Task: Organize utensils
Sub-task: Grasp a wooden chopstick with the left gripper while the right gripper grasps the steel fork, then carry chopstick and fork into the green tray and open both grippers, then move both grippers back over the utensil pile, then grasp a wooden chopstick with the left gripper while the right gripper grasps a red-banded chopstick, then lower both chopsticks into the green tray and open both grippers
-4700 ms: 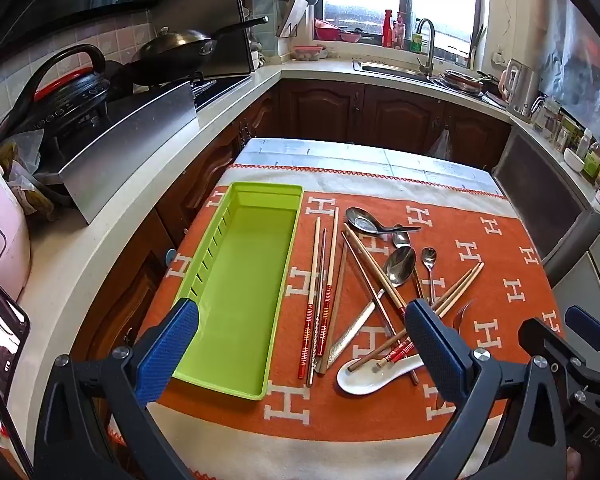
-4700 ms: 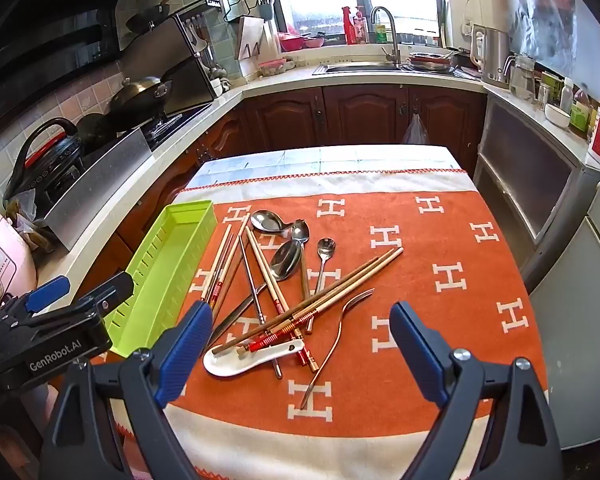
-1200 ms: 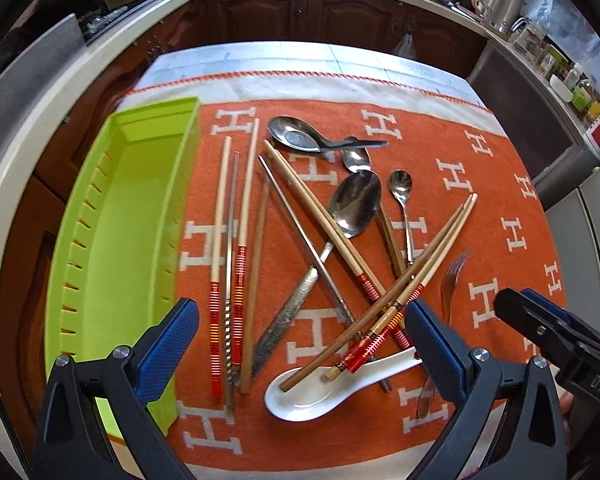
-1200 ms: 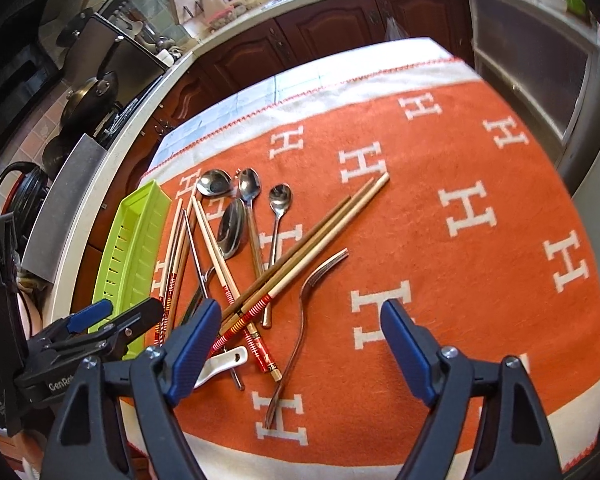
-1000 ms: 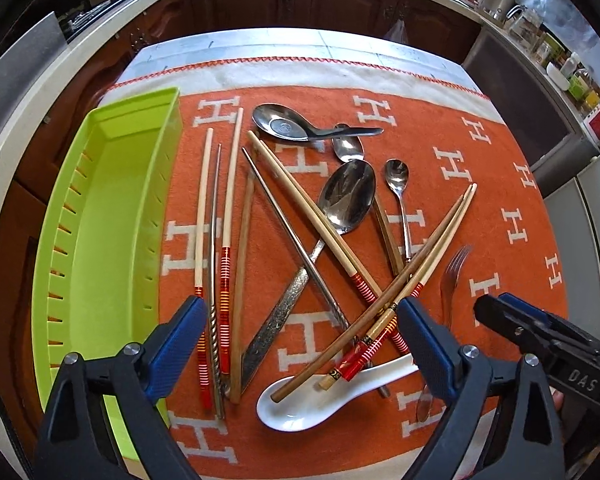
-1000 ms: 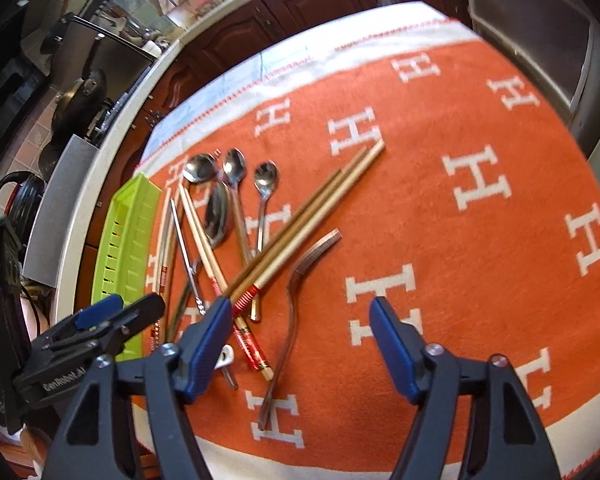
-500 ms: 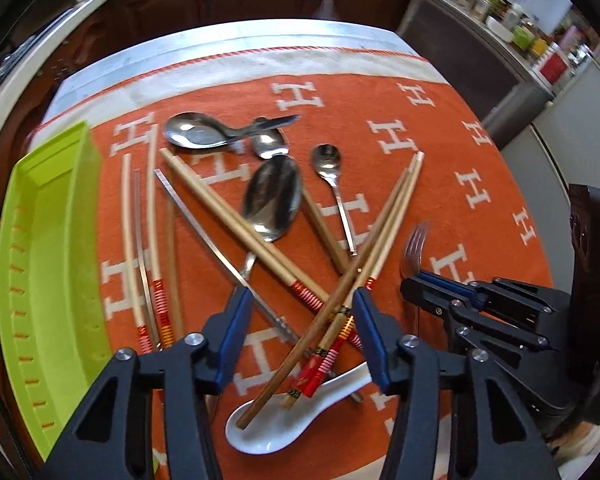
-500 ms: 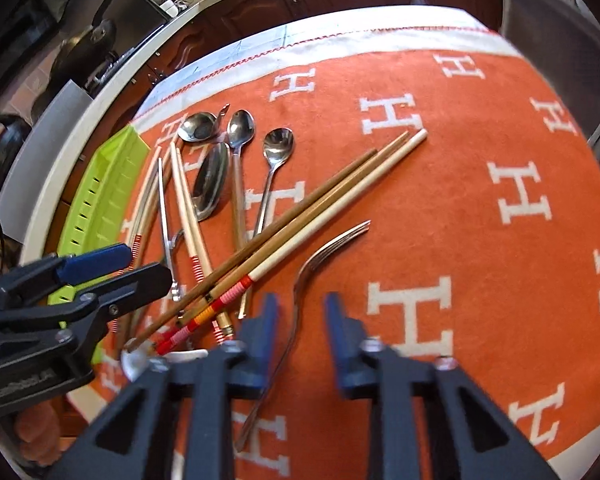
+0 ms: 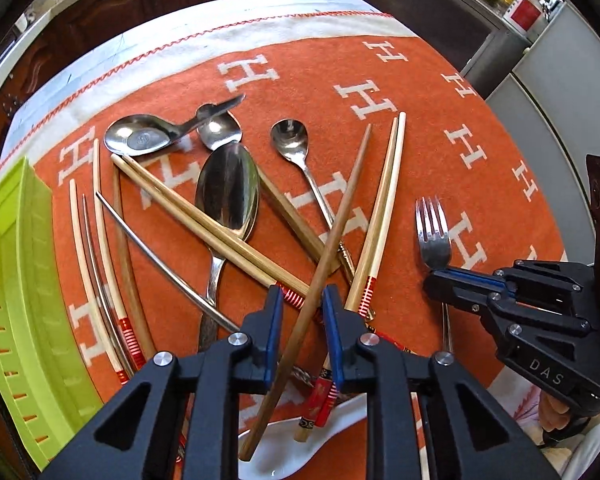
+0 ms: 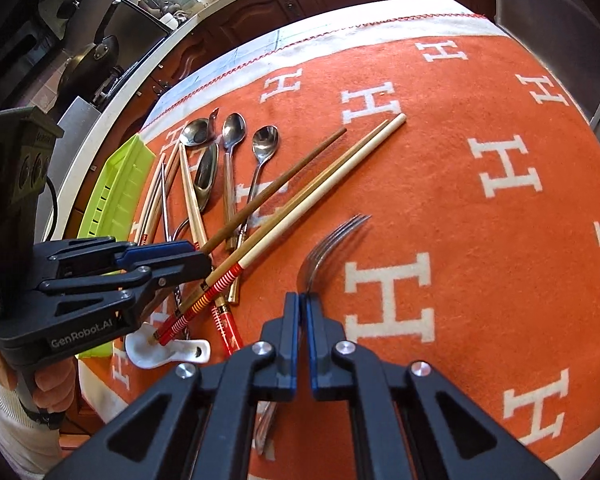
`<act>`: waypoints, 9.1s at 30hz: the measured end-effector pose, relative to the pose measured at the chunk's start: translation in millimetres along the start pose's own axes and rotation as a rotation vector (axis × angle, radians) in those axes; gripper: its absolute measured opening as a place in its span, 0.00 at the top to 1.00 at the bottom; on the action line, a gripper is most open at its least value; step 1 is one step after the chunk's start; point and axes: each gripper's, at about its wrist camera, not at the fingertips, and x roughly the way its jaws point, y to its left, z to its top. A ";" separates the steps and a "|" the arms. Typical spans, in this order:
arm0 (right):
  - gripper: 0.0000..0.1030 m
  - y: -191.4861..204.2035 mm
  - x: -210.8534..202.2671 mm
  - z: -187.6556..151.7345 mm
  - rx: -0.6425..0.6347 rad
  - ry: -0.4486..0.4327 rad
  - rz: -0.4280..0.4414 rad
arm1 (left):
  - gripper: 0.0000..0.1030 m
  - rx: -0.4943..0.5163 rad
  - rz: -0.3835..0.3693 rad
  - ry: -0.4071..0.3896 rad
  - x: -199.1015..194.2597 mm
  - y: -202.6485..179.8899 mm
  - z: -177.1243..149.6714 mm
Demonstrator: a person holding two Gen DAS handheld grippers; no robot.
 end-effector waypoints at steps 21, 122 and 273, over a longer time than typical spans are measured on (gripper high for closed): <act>0.97 20.3 -35.7 -10.2 -0.035 -0.101 -0.010 | 0.96 -0.157 0.060 -0.209 -89.0 9.8 -35.1; 0.78 65.5 -48.7 -17.8 -0.152 -0.170 0.037 | 0.18 -0.335 0.288 -0.241 -89.5 32.3 -101.6; 0.92 237.9 46.2 36.9 -0.161 0.066 0.223 | 0.64 -0.463 0.279 -0.466 -150.9 157.9 -136.9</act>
